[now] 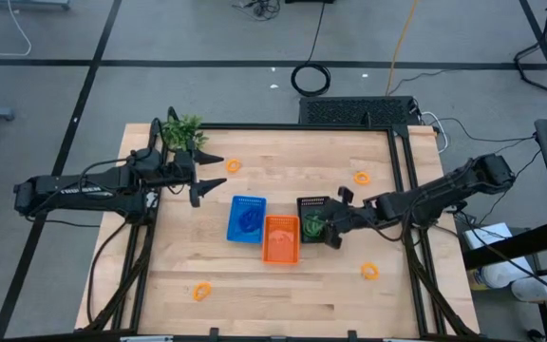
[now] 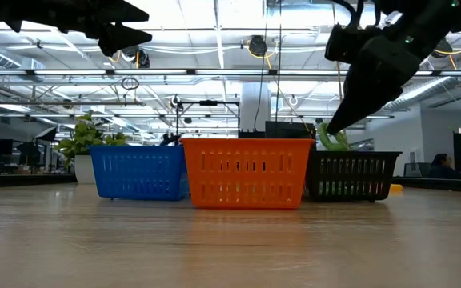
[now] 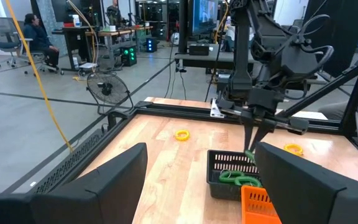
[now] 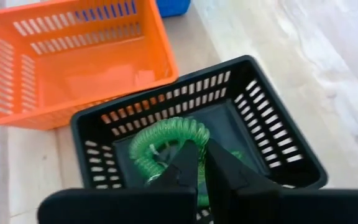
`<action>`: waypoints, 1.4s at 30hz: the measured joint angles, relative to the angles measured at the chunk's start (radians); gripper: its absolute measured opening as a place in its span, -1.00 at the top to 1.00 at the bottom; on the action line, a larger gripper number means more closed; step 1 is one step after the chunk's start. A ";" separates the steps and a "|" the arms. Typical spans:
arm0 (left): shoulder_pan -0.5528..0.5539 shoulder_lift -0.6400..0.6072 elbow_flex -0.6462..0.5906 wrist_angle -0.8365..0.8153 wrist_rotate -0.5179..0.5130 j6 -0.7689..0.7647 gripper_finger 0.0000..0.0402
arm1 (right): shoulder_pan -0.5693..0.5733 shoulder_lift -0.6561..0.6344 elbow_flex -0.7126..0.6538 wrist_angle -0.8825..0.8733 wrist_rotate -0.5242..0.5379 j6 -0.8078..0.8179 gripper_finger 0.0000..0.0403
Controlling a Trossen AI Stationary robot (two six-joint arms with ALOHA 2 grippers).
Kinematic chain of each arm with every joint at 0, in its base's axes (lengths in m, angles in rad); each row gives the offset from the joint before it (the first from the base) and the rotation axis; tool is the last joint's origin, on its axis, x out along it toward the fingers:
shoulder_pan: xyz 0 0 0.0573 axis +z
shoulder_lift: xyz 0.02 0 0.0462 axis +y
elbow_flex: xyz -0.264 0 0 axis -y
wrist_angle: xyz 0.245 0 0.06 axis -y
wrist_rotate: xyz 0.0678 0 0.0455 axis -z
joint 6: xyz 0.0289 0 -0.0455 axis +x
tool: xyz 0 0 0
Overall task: Sort spring keychains
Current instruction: Put the green spring keychain into the black bin, then put the yellow spring keychain into the orange bin
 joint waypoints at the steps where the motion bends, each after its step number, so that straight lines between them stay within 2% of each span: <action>1: 0.000 0.000 0.000 0.000 0.000 0.000 -0.53 | -0.008 0.000 0.000 0.002 0.000 -0.005 1.00; 6: 0.000 0.000 0.000 0.000 0.000 0.000 -0.53 | -0.039 0.000 -0.010 0.091 -0.002 -0.046 1.00; 12: 0.000 0.000 0.000 0.000 0.000 0.000 -0.53 | -0.046 0.000 -0.086 0.227 -0.004 -0.089 1.00; 19: 0.000 0.000 0.000 0.000 0.000 0.000 -0.53 | -0.046 0.000 -0.135 0.232 -0.005 -0.017 1.00; 27: 0.000 0.000 0.000 0.000 0.000 0.000 -0.53 | -0.046 0.000 -0.138 0.233 -0.004 -0.006 0.97; 34: 0.000 0.000 0.000 0.000 0.000 0.000 -0.53 | -0.046 0.000 -0.138 0.233 -0.003 0.074 0.75; 42: 0.000 0.000 0.000 0.000 0.000 0.000 -0.53 | -0.046 0.000 -0.138 0.259 -0.002 0.069 0.41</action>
